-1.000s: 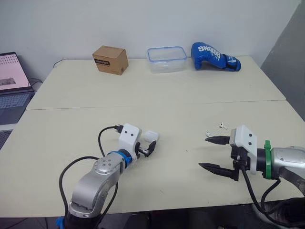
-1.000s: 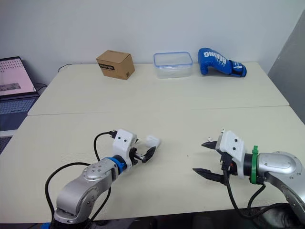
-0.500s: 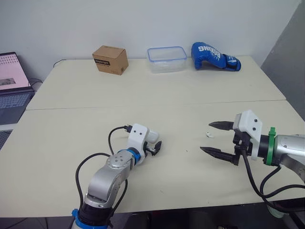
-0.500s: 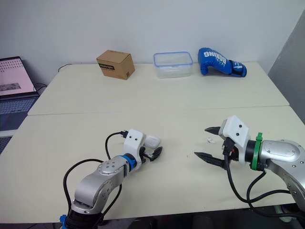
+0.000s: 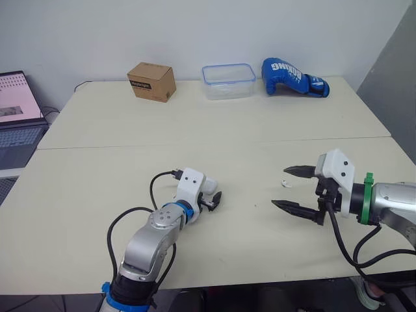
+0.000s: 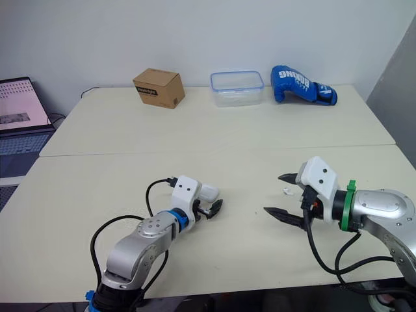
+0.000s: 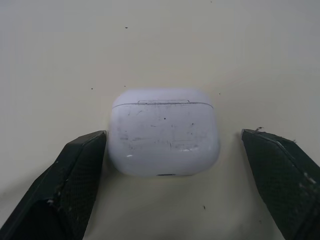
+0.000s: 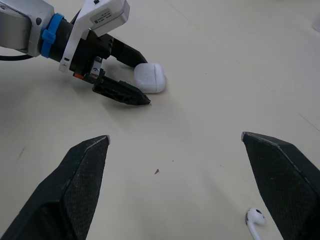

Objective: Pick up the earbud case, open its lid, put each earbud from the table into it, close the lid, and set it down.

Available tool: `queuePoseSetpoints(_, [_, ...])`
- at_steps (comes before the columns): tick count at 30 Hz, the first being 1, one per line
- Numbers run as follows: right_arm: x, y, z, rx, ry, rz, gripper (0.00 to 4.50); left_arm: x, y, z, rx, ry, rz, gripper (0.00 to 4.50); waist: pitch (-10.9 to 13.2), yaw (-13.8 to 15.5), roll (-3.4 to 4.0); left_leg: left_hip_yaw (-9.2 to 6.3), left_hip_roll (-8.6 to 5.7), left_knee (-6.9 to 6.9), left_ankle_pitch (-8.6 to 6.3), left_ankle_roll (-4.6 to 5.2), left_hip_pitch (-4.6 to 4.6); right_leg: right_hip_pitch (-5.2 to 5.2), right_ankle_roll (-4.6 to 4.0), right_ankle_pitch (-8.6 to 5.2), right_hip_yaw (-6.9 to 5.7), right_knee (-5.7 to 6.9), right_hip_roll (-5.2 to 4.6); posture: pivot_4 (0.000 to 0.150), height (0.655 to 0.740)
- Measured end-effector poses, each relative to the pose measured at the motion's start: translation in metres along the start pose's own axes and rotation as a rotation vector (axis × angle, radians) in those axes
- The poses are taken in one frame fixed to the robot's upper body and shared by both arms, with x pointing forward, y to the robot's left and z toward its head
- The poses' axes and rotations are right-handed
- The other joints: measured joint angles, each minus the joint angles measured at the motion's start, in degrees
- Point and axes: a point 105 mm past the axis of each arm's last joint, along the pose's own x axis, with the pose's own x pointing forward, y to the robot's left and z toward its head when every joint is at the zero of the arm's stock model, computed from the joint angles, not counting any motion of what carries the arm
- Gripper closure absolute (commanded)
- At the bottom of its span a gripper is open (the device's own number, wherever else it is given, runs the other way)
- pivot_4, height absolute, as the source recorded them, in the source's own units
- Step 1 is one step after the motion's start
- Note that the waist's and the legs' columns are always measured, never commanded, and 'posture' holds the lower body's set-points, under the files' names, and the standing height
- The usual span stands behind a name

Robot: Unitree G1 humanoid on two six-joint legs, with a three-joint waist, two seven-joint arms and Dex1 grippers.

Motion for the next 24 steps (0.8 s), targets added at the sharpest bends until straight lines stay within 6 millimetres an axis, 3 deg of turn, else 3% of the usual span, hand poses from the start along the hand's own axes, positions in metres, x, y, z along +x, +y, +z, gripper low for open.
queuePoseSetpoints(4, [0.0, 0.0, 0.0, 0.001, 0.0, 0.002, 0.0, 0.001, 0.001, 0.0, -0.005, -0.002, 0.004, 0.72, 0.0, 0.0, 0.0, 0.0, 0.0, 0.01, 0.0, 0.0, 0.0, 0.0, 0.0, 0.0, 0.0, 0.0, 0.0, 0.15, 0.7307])
queuePoseSetpoints(7, [0.0, 0.001, -0.001, 0.005, 0.003, 0.003, 0.0, 0.002, 0.002, 0.001, -0.008, -0.003, 0.01, 1.65, 0.0, 0.0, 0.0, 0.01, -0.01, 0.01, 0.0, 0.0, 0.0, 0.0, 0.0, 0.0, 0.01, -0.01, 0.0, 0.15, 0.7307])
queuePoseSetpoints(8, [0.0, 0.001, -0.001, 0.005, 0.003, 0.003, 0.0, 0.002, 0.002, 0.001, -0.008, -0.003, 0.011, 1.74, 0.0, 0.0, 0.0, 0.0, -0.01, 0.01, 0.0, 0.0, -0.01, 0.0, 0.0, 0.0, 0.0, -0.02, -0.01, 0.15, 0.7307])
queuePoseSetpoints(16, [0.0, 0.002, 0.0, -0.001, 0.001, 0.006, 0.0, 0.002, 0.001, 0.001, -0.005, -0.002, 0.014, 1.74, 0.0, 0.1, 0.0, 0.0, -0.01, 0.01, 0.0, 0.0, 0.0, 0.0, 0.0, 0.0, 0.0, -0.01, -0.01, 0.15, 0.7307])
queuePoseSetpoints(24, [-0.001, 0.005, 0.001, 0.002, 0.011, 0.039, 0.0, -0.004, 0.014, 0.0, 0.062, 0.018, 0.001, 1.74, 0.0, 0.0, 0.0, -0.01, 0.02, 0.0, 0.0, 0.0, 0.0, -0.01, 0.0, 0.0, -0.02, 0.0, 0.01, 0.15, 0.7307])
